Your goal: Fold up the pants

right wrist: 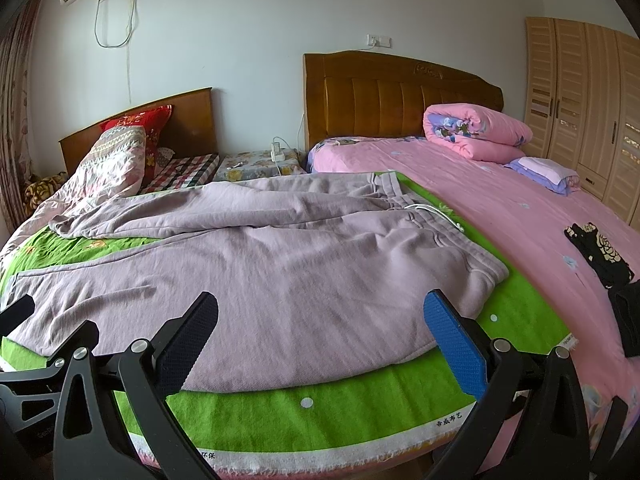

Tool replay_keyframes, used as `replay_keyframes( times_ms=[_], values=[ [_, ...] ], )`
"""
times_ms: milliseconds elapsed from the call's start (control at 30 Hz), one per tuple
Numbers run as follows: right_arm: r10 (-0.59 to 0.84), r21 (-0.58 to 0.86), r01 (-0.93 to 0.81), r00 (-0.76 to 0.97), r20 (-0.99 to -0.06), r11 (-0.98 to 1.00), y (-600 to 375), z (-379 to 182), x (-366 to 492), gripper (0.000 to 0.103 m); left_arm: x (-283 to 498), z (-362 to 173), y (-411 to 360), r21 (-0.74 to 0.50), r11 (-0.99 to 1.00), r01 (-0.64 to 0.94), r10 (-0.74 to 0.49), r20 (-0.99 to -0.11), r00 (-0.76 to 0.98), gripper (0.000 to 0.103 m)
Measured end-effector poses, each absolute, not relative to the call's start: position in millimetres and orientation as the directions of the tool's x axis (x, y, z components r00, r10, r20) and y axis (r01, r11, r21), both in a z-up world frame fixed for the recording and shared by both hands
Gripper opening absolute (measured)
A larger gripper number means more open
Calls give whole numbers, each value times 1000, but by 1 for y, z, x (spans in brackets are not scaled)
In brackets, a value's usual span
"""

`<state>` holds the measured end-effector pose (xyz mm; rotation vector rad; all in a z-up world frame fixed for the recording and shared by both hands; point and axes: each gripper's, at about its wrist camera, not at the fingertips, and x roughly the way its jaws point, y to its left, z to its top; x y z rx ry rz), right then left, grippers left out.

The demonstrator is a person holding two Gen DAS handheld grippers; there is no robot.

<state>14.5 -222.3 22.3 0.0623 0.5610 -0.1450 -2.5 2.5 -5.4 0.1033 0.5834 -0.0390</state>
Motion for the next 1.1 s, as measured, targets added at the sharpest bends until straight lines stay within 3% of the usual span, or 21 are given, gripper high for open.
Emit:
replay_keyframes(
  times_ms=[1100],
  values=[
    [-119,16,152,833,-541,988,-220,19,13,99,-3,-13,3,80,995,67,-9,-572,820,101]
  ],
)
